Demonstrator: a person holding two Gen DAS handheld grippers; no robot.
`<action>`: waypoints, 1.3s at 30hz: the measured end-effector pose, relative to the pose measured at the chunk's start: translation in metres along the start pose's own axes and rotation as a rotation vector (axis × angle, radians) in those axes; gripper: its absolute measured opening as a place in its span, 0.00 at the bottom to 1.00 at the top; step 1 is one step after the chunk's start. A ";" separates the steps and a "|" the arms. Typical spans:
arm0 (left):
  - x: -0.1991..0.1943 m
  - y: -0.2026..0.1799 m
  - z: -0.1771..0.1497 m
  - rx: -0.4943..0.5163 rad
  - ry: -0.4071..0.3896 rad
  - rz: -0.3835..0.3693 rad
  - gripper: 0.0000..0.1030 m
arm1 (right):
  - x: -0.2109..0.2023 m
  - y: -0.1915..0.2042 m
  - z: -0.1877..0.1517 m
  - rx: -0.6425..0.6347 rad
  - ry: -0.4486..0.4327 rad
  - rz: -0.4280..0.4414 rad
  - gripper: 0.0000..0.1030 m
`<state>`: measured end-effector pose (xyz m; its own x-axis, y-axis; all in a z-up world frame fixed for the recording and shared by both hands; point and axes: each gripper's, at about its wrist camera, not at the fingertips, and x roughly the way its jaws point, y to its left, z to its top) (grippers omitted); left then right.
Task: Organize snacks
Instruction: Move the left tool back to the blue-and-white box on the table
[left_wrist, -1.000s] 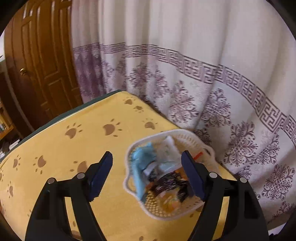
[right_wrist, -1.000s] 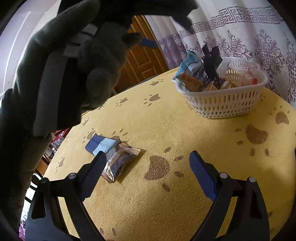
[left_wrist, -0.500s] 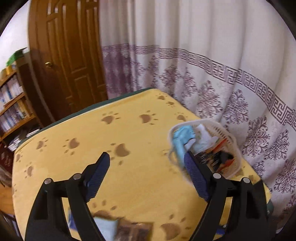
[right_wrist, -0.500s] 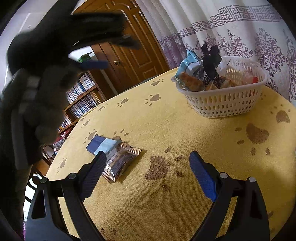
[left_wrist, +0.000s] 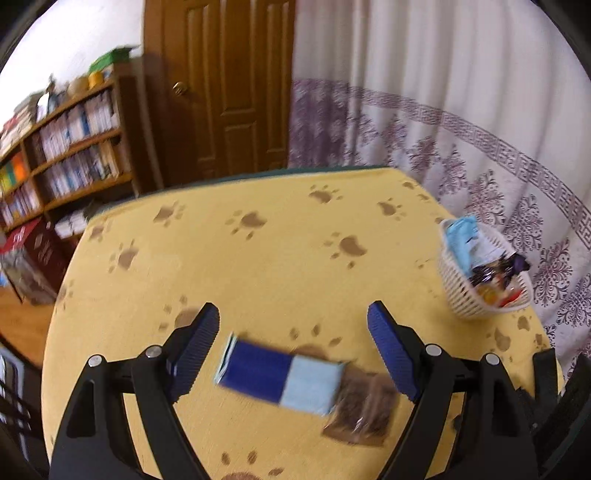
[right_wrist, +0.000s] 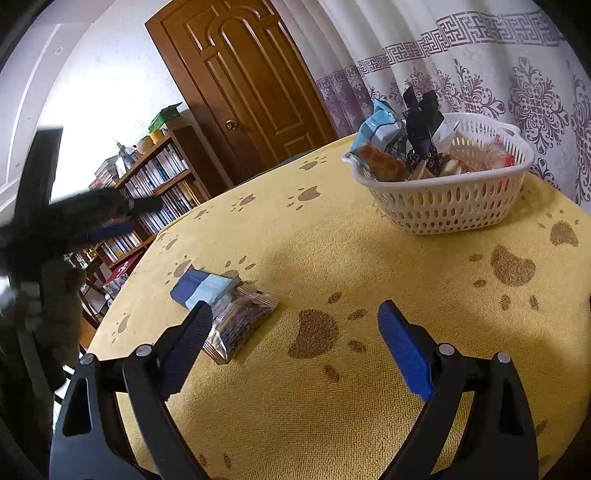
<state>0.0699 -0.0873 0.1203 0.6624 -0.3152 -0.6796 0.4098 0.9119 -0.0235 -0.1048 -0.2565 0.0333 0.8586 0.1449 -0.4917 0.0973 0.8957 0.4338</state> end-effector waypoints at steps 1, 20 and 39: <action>0.003 0.005 -0.004 -0.020 0.008 0.002 0.80 | 0.000 0.000 0.000 -0.002 0.001 -0.004 0.90; 0.077 0.038 -0.031 -0.309 0.145 0.115 0.81 | 0.003 0.005 -0.001 -0.025 0.013 -0.052 0.90; 0.073 0.059 -0.061 -0.313 0.199 0.133 0.82 | 0.009 0.008 -0.001 -0.037 0.036 -0.083 0.90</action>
<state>0.1043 -0.0399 0.0241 0.5501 -0.1595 -0.8197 0.0967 0.9872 -0.1272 -0.0970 -0.2482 0.0319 0.8296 0.0844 -0.5519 0.1480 0.9199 0.3632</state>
